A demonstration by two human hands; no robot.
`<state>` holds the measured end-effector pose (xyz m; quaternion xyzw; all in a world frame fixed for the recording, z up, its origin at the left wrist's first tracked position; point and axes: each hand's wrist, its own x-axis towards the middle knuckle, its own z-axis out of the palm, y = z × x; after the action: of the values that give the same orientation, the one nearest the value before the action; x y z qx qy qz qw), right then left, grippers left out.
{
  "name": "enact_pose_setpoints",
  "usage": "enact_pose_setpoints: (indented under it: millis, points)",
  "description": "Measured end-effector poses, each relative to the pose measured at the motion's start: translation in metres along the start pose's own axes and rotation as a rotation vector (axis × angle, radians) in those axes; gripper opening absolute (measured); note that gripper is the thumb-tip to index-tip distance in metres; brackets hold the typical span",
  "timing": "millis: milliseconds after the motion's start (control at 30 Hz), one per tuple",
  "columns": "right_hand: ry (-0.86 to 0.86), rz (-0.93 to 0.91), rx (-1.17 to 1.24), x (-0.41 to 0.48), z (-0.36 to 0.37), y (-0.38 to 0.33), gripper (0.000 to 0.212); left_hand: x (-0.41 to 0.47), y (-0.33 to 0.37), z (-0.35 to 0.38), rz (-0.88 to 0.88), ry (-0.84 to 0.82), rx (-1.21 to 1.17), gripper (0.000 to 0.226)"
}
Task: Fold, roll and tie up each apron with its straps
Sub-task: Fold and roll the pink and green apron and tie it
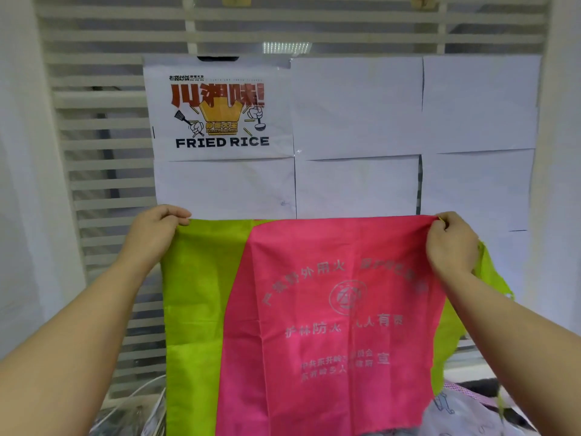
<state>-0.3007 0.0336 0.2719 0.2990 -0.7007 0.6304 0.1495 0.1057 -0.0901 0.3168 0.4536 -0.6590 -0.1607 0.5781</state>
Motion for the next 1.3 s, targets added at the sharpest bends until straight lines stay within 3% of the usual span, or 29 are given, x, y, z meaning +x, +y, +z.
enact_pose_setpoints:
  millis: [133, 200, 300, 367, 500, 567, 800, 933, 1167, 1300]
  points:
    - [-0.015, -0.066, -0.088, 0.005, -0.007, -0.004, 0.020, 0.004, 0.000, -0.007, 0.278, -0.195, 0.454, 0.032]
    - [-0.052, -0.123, -0.079, 0.005, -0.007, -0.003, 0.019, 0.007, -0.002, -0.008, 0.324, -0.206, 0.523, 0.038]
    - [-0.139, -0.227, -0.051, 0.004, -0.008, 0.000, 0.014, 0.013, -0.006, -0.012, 0.220, -0.235, 0.381, 0.042]
    - [-0.228, -0.286, -0.063, 0.008, -0.009, 0.003, 0.010, 0.015, -0.007, -0.017, 0.104, -0.204, 0.165, 0.039]
    - [-0.480, -0.242, -0.106, 0.017, -0.010, 0.007, 0.016, 0.018, -0.009, -0.025, -0.119, -0.051, -0.327, 0.043]
    - [-0.509, -0.227, -0.099, 0.019, -0.009, 0.005, 0.021, 0.019, -0.013, -0.027, -0.178, 0.003, -0.421, 0.043]
    - [-0.552, -0.427, -0.098, 0.014, -0.012, -0.007, 0.036, 0.021, -0.024, -0.029, -0.161, 0.131, -0.290, 0.035]
    - [-0.698, -0.513, -0.165, 0.010, -0.016, -0.012, 0.010, 0.021, -0.026, -0.031, -0.146, 0.167, -0.197, 0.031]
    - [-0.699, -0.669, -0.293, 0.015, -0.013, -0.015, 0.027, 0.022, -0.028, -0.029, -0.134, 0.241, -0.111, 0.029]
    - [-0.712, -0.657, -0.506, 0.015, -0.012, -0.020, 0.031, 0.020, -0.028, -0.028, -0.051, 0.246, 0.085, 0.025]
